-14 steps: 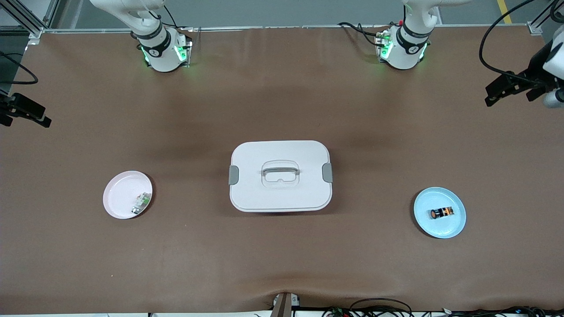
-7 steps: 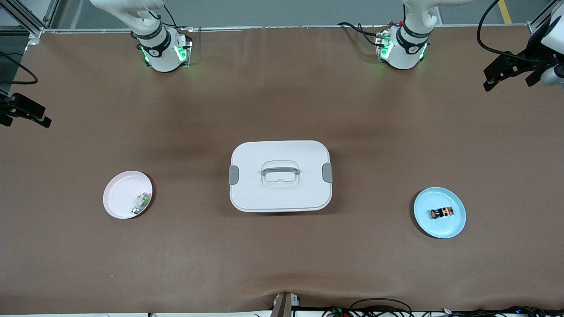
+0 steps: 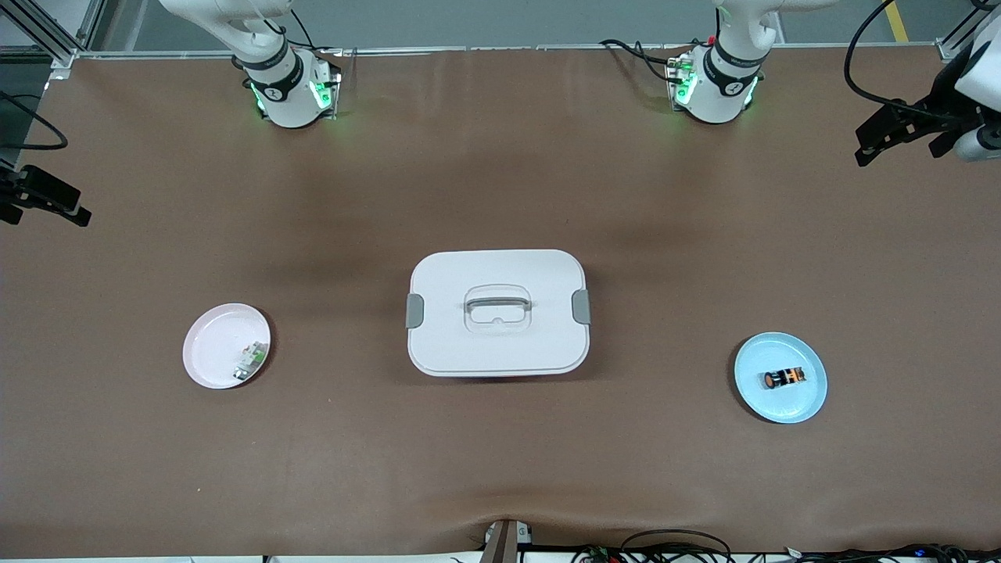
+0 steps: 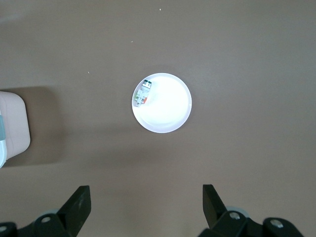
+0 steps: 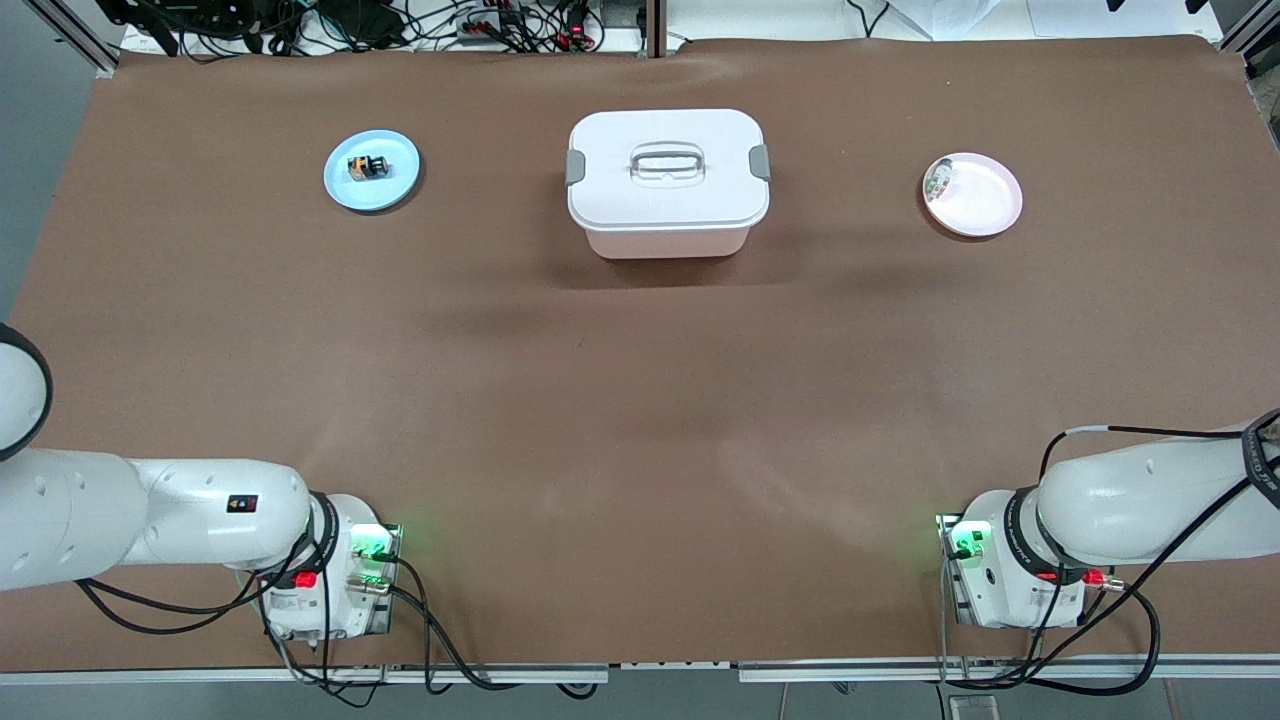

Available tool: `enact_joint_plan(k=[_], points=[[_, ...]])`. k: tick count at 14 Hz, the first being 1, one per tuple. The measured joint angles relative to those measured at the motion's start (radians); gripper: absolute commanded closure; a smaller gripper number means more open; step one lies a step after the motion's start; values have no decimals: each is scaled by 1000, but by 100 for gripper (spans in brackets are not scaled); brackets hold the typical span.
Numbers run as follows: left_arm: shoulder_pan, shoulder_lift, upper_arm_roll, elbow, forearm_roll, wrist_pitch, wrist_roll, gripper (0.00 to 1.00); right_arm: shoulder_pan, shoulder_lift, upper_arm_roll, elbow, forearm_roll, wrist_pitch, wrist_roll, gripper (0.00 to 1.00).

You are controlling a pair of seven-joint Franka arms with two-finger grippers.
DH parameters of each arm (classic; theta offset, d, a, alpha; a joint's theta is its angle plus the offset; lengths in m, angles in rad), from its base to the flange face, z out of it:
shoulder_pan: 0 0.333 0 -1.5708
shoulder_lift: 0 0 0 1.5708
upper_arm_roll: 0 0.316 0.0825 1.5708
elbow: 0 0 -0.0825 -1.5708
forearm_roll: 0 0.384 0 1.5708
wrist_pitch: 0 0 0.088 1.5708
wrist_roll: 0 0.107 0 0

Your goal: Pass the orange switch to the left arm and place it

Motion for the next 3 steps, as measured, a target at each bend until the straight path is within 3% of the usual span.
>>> enact_joint_plan(k=[3], points=[[0, 31, 2, 43, 12, -23, 0, 0, 0, 0, 0, 0, 0, 0, 0, 0]])
